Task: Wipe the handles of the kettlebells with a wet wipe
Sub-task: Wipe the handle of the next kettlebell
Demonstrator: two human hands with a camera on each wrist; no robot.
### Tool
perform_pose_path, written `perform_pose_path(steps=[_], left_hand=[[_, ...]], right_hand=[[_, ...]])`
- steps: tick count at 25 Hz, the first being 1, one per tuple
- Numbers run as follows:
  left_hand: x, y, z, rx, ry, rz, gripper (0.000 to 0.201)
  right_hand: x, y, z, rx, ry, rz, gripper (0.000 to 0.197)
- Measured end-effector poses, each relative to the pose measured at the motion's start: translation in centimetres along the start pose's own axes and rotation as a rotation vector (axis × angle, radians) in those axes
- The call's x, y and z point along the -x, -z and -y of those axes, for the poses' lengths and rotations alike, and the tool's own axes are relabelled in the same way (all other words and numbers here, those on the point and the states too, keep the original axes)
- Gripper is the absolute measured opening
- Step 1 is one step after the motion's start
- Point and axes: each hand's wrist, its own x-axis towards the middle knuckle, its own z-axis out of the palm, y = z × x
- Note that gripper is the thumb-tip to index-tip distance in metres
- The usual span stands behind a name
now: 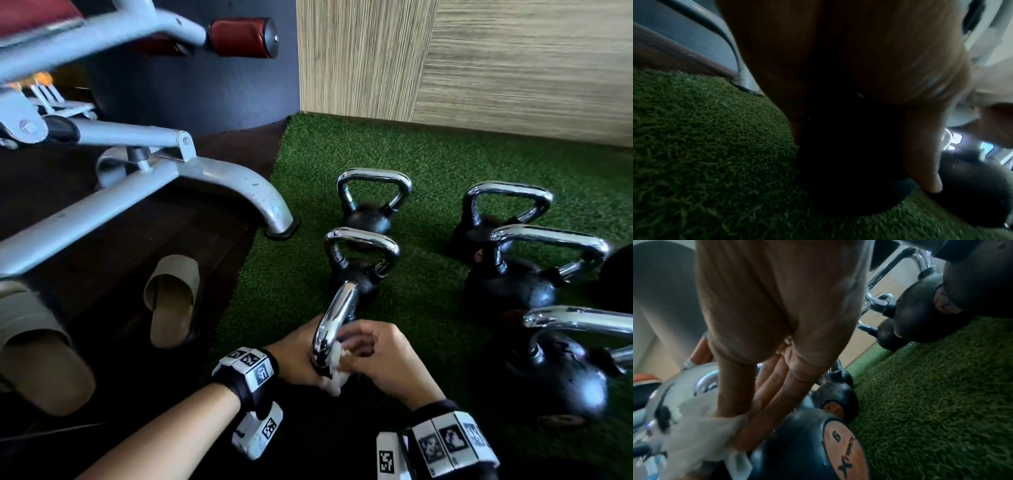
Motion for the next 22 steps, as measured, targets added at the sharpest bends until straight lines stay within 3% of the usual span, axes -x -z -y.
perform_pose_path(steps=[3, 7, 13, 16, 18, 22], left_hand=[[0.1, -0.1, -1.0, -0.149, -0.082, -0.024, 0.102], [0.3, -0.1, -1.7, -0.200, -0.139, -0.019, 0.117], [1.0, -0.2, -1.9, -0.168, -0.131, -0.038, 0.117], [1.1, -0.3, -2.0, -0.199, -0.154, -0.040, 0.110], [1.2, -0.6, -1.7, -0.169, -0.160, -0.046, 0.115], [1.0, -0.9, -1.5, -0.171, -0.154, -0.089, 0.121]], right_hand=[[-0.5, 0.4, -0.7, 0.170, 0.007, -0.006, 0.019], [-0.1, 0.2, 0.4, -0.010, 0.008, 0.155, 0.023], [-0.6, 0.0, 0.1, -0.050, -0.045, 0.184, 0.017], [0.2, -0.1, 0.1, -0.297, -0.054, 0.211, 0.012], [0.6, -0.3, 0.3, -0.539, -0.112, 0.205, 0.010], [-0.3, -1.0, -0.2, -0.970, -0.223, 0.007, 0.024]])
